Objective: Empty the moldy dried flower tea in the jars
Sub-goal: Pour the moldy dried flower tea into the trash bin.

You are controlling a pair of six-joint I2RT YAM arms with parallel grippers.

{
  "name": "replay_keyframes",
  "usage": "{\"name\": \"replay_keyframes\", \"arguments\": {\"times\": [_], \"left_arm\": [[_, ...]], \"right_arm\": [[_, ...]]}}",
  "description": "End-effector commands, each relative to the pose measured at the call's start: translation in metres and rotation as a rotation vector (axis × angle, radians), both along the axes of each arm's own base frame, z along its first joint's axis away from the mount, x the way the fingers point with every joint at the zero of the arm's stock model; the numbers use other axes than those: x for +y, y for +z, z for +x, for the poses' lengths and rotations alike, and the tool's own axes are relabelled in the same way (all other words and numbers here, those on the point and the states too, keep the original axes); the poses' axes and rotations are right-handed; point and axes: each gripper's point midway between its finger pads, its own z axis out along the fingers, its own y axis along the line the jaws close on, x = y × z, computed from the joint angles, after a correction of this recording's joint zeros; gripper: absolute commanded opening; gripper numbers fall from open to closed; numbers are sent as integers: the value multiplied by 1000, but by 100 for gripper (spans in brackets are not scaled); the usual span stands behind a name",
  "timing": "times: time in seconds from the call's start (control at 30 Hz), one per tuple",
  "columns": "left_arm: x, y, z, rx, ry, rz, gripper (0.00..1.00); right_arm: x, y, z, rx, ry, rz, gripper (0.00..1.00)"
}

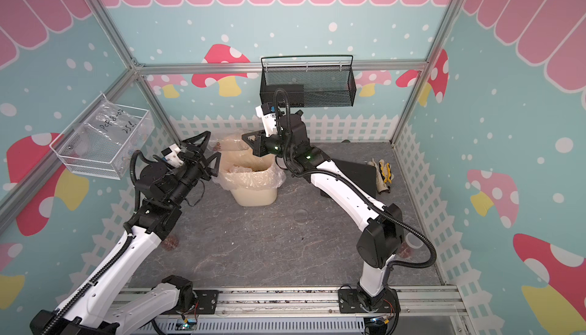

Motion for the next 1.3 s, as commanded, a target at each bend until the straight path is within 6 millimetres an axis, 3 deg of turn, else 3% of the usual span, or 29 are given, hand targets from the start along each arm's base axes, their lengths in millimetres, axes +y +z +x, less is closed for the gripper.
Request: {"name": "replay_keyframes", "arguments": {"times": [0.0,0.13,0.27,0.63,0.83,1.1,1.27], "left_arm": [[-4,29,1,-63,-28,-67,99],[-4,38,8,-82,-12,-53,98],[-6,44,17,-100,-16,-74,89],[-5,30,29,-73,7,-90,50],[-1,24,31,-73,36,-73,34],[11,29,34,-97,90,8,31],[15,32,37,-109,125,166,29]], "right_arm": [[-4,30,-16,-48,35,78,0],[-2,28,-18,-35,55,97,0],[1,25,-19,-20,68,106,0],[1,17,-9,-12,29,100,1],[-3,19,-7,-29,-3,94,17],[-31,23,-7,-102,-125,53,40],[-52,16,-13,-136,-185,4,56]]}}
